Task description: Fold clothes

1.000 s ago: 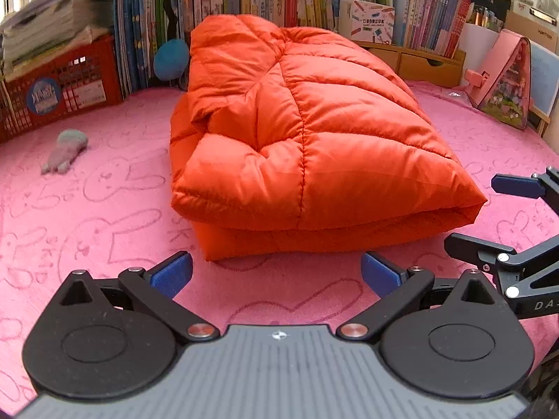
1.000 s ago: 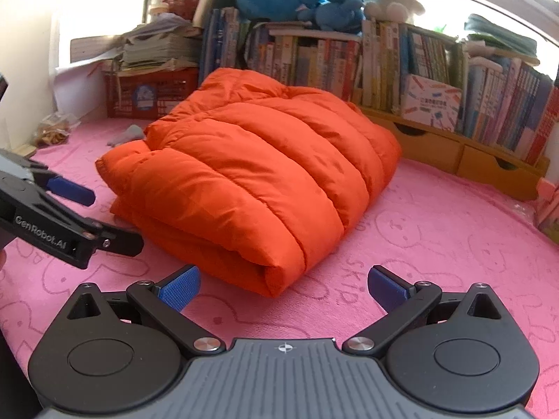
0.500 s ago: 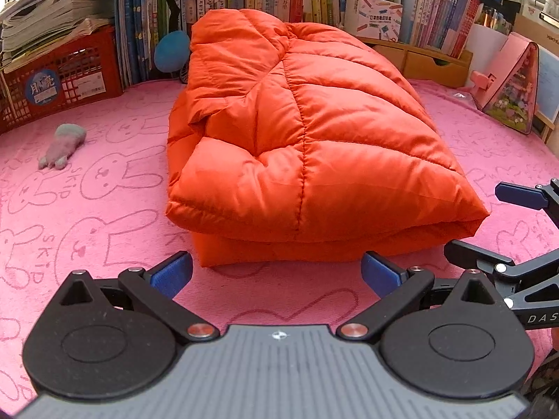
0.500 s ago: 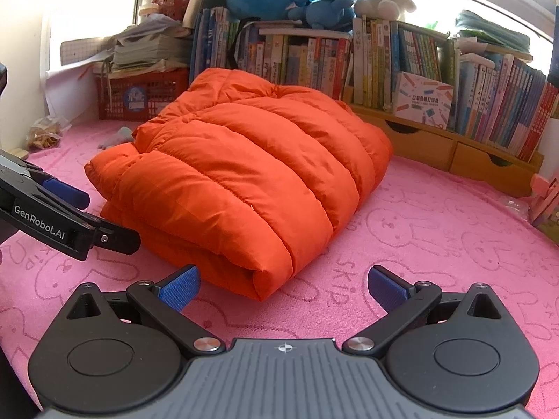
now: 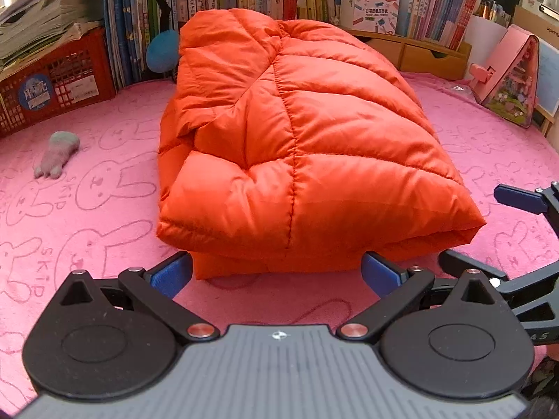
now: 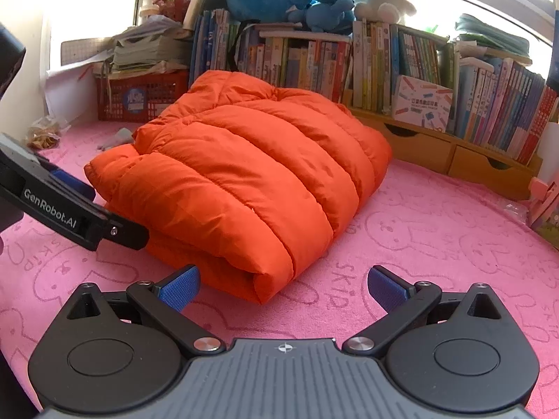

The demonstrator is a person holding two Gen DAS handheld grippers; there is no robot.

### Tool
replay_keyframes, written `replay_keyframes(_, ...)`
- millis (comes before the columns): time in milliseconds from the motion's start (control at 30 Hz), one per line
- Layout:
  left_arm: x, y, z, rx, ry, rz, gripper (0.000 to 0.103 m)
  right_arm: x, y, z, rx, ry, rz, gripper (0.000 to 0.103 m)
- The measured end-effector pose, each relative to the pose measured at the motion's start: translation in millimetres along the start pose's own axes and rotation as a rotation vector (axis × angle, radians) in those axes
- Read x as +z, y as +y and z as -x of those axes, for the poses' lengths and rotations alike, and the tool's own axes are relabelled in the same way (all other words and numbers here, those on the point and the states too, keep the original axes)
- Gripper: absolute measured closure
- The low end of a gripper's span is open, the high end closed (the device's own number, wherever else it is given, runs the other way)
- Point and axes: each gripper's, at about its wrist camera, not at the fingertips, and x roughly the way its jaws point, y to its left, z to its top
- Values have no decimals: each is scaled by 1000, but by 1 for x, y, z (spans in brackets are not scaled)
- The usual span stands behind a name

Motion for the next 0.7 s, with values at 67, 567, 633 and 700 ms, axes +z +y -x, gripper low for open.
replay_keyframes(67,0,-1,-1,0,3,-3,0,-1,0,-1,-1,3,3,0)
replay_keyframes(567,2,-5,-3,6,19,11,0,-3,0,-3,1,9,7,0)
replay_keyframes(633,2,-5,-3,4,17,11,0,-3,0,-3,1,11,7,0)
replay_keyframes(700,2,-5,-3,3,16,11,0,-3,1,-3,0,12,8,0)
